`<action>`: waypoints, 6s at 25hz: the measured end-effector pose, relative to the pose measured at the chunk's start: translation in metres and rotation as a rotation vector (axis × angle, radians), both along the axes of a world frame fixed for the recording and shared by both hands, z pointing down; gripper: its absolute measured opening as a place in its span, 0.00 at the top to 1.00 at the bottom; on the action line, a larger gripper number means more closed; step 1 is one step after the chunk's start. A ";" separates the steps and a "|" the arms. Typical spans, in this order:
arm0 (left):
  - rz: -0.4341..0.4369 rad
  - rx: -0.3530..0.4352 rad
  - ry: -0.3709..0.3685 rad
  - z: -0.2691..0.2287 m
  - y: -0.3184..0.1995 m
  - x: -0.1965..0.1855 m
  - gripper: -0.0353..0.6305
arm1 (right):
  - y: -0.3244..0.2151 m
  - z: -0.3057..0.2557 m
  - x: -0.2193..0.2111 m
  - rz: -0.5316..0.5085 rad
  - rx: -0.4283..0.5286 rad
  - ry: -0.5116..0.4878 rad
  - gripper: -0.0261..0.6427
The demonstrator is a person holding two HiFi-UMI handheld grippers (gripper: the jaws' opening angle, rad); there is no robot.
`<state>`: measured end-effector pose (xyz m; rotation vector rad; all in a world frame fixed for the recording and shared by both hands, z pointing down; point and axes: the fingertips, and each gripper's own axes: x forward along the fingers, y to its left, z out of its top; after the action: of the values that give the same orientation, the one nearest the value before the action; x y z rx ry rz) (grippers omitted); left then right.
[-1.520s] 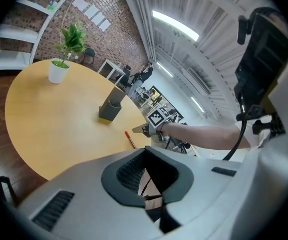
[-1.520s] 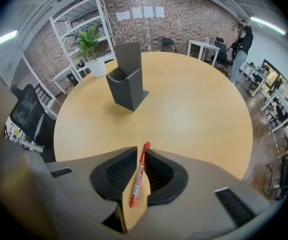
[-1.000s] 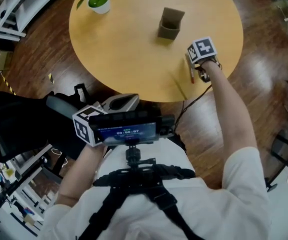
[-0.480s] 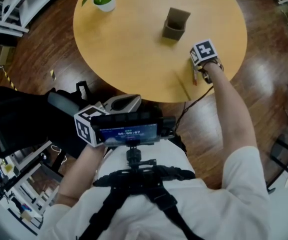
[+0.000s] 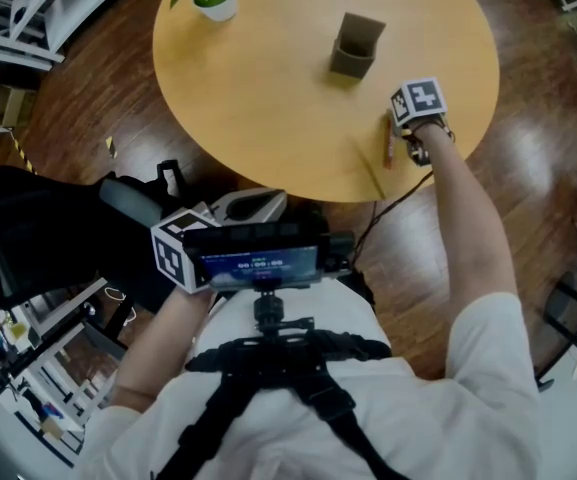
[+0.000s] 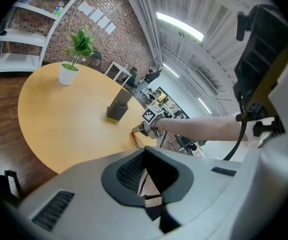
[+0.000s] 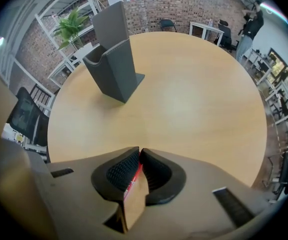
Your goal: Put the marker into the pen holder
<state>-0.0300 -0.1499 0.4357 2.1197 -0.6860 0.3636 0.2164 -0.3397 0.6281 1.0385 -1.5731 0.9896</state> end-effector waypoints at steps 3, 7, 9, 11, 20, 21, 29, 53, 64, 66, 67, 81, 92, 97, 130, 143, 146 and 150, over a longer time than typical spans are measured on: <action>0.002 0.002 0.001 0.000 0.001 0.000 0.95 | 0.001 0.000 0.001 0.012 0.007 -0.002 0.92; 0.002 0.001 0.005 -0.001 0.000 0.000 0.96 | 0.001 -0.002 -0.002 0.010 0.003 -0.008 0.92; 0.000 0.002 0.009 -0.001 0.000 0.001 0.95 | 0.003 -0.002 -0.004 0.012 -0.009 -0.014 0.92; 0.000 0.002 0.012 -0.002 0.001 0.001 0.96 | 0.006 0.000 -0.005 0.013 -0.025 -0.015 0.92; -0.017 0.002 0.024 -0.003 0.000 0.001 0.96 | 0.004 -0.007 -0.009 0.064 -0.040 -0.053 0.90; -0.019 0.001 0.026 -0.003 0.000 0.001 0.96 | 0.005 -0.007 -0.010 0.070 -0.046 -0.054 0.90; -0.028 -0.005 0.025 0.000 0.000 0.001 0.96 | 0.011 0.003 -0.016 0.073 -0.062 -0.060 0.88; -0.040 0.004 0.016 -0.002 -0.001 0.001 0.96 | 0.007 0.011 -0.043 -0.057 -0.114 0.003 0.86; -0.039 0.007 0.021 -0.003 -0.002 0.000 0.96 | -0.006 -0.012 -0.048 -0.069 0.041 -0.061 0.91; -0.039 0.010 0.026 -0.003 -0.003 -0.001 0.96 | -0.010 -0.025 -0.047 -0.045 0.103 -0.093 0.91; -0.039 0.012 0.028 -0.004 -0.004 -0.001 0.96 | -0.012 -0.031 -0.045 -0.036 0.135 -0.102 0.91; -0.059 0.037 0.038 -0.008 -0.018 -0.006 0.96 | -0.067 -0.184 -0.052 0.069 0.760 -0.272 0.91; -0.131 0.012 0.001 -0.001 -0.009 -0.018 0.96 | -0.132 -0.233 -0.084 0.048 0.954 -0.334 0.91; -0.159 0.009 -0.004 -0.001 -0.009 -0.017 0.96 | -0.141 -0.210 -0.080 0.053 0.929 -0.331 0.91; -0.074 0.042 0.031 -0.008 -0.016 -0.010 0.96 | -0.025 -0.175 -0.073 0.154 0.813 -0.338 0.81; 0.001 0.058 0.077 -0.014 -0.018 0.016 0.96 | 0.079 -0.180 -0.036 0.218 0.774 -0.275 0.81; 0.015 0.058 0.078 -0.013 -0.016 0.019 0.96 | 0.088 -0.190 -0.035 0.228 0.796 -0.273 0.81; 0.035 0.067 0.081 -0.014 -0.013 0.021 0.96 | 0.103 -0.199 -0.037 0.250 0.810 -0.267 0.81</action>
<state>-0.0090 -0.1629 0.4212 2.1994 -0.6225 0.2758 0.1795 -0.2366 0.4289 1.7379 -2.1793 0.6589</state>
